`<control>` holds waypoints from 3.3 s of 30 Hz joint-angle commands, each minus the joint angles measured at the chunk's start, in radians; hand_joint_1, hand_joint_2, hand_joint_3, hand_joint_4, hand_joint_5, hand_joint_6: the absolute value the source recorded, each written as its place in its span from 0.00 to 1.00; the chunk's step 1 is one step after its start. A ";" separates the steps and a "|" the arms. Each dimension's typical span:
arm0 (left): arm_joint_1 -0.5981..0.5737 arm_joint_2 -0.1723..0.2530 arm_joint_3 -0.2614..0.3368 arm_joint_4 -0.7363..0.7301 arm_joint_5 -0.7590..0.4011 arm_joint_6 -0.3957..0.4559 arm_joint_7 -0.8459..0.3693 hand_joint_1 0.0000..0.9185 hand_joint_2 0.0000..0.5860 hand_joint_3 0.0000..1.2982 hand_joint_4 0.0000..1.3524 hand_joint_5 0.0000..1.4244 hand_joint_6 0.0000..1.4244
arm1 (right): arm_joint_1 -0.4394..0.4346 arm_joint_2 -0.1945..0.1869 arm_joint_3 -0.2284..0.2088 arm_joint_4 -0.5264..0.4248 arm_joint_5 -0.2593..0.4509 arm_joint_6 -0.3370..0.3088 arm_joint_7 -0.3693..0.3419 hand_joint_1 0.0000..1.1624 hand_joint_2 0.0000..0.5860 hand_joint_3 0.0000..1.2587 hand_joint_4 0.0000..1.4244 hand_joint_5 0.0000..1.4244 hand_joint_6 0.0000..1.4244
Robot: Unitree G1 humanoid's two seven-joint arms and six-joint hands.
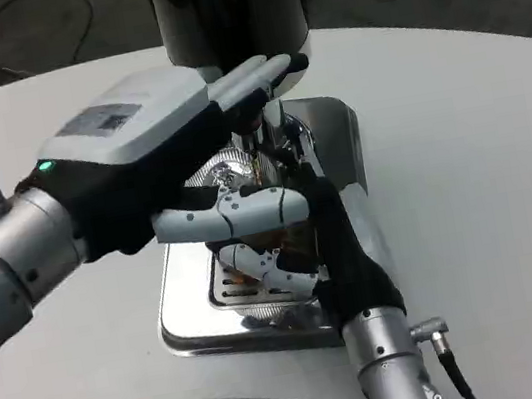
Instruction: Grasp the cup under the faucet to collect the drink, then remove the cup.
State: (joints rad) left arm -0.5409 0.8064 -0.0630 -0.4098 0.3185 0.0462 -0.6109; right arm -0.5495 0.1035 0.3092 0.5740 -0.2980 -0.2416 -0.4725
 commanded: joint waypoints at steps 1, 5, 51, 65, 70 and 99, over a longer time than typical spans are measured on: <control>0.042 0.029 -0.030 0.029 0.013 0.024 -0.071 0.00 0.32 0.02 0.02 0.08 0.00 | -0.064 0.118 -0.009 0.041 0.015 -0.036 -0.017 0.68 0.27 0.01 0.06 0.06 0.09; 0.040 0.029 -0.029 0.034 0.014 0.024 -0.072 0.00 0.32 0.03 0.03 0.09 0.00 | -0.082 0.117 -0.011 0.064 0.017 -0.045 -0.022 0.68 0.27 0.01 0.06 0.06 0.10; 0.138 -0.091 0.139 0.079 -0.277 0.098 0.011 0.00 0.33 0.02 0.00 0.02 0.00 | -0.119 0.124 0.024 0.089 -0.009 -0.041 -0.107 0.79 0.25 0.57 0.57 0.68 0.62; 0.174 -0.157 0.202 0.047 -0.429 0.139 0.031 0.00 0.33 0.00 0.00 0.00 0.00 | -0.073 0.106 0.034 0.000 -0.033 -0.018 -0.103 0.80 0.20 0.64 0.60 0.74 0.70; 0.183 -0.164 0.209 0.033 -0.443 0.134 0.035 0.00 0.33 0.00 0.00 0.00 0.00 | -0.065 0.100 0.037 -0.020 -0.034 -0.006 -0.098 0.80 0.17 0.65 0.60 0.75 0.71; 0.302 -0.114 0.355 -0.197 -0.508 0.186 0.041 0.00 0.31 0.00 0.00 0.00 0.00 | 0.111 0.057 0.068 -0.251 -0.057 0.036 -0.015 0.80 0.16 0.66 0.60 0.75 0.74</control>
State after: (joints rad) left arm -0.2657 0.6676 0.2809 -0.5962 -0.2047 0.2495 -0.5634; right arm -0.4685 0.1097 0.3709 0.3881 -0.3467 -0.1984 -0.4975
